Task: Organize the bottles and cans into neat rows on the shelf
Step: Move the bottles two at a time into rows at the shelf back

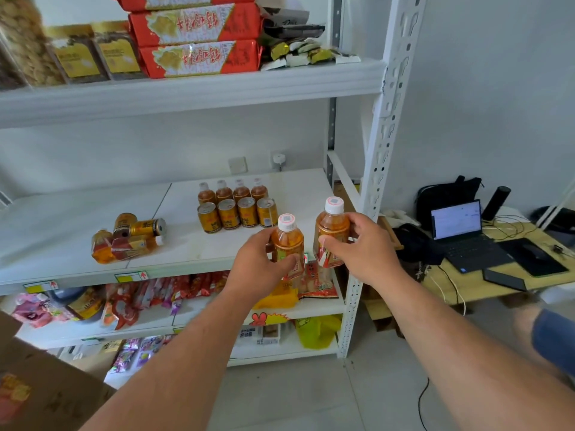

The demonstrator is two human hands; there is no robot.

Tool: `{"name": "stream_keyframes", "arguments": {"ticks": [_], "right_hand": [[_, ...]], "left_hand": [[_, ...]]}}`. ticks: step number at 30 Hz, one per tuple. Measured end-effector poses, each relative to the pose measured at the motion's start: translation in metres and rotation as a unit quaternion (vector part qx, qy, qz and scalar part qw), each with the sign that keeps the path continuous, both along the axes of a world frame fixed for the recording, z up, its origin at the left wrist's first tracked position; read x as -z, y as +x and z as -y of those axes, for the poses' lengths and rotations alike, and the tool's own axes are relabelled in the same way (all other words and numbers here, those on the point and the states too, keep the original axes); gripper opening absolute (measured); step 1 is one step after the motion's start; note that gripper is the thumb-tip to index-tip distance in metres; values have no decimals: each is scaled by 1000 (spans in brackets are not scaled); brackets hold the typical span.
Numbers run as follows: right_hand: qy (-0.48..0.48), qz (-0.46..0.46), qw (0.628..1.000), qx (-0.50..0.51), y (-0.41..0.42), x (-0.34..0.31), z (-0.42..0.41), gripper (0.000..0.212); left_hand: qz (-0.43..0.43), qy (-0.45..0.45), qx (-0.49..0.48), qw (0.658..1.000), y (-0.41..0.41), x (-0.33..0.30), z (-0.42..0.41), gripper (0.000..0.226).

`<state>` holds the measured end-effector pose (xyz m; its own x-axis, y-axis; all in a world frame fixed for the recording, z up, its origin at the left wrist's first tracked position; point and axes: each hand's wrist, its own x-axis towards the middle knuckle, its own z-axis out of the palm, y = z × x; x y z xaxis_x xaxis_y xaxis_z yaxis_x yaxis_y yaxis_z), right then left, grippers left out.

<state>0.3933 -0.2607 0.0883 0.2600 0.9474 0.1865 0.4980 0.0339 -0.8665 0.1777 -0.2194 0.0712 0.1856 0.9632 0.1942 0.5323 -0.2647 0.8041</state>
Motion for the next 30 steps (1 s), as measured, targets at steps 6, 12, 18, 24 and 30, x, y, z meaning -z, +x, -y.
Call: {"name": "stream_keyframes", "arguments": {"ticks": [6,12,18,24,30], "right_hand": [[-4,7,1000,-18,32,-4,-22,44],[-10,21,1000,-14,43,-2,-57,46],[-23,5,1000,-12,38,7,-111,46],[-32,9,999,12,25,10,-170,54],[-49,20,998,26,22,18,-215,60]], "left_hand": [[-3,-2,-21,1000,32,3,-12,58],[-7,-4,-22,1000,47,4,-44,50],[-10,-8,0,1000,45,12,-102,44],[-19,-6,14,1000,31,12,-167,47],[-21,-10,22,999,28,10,-214,41]]}}
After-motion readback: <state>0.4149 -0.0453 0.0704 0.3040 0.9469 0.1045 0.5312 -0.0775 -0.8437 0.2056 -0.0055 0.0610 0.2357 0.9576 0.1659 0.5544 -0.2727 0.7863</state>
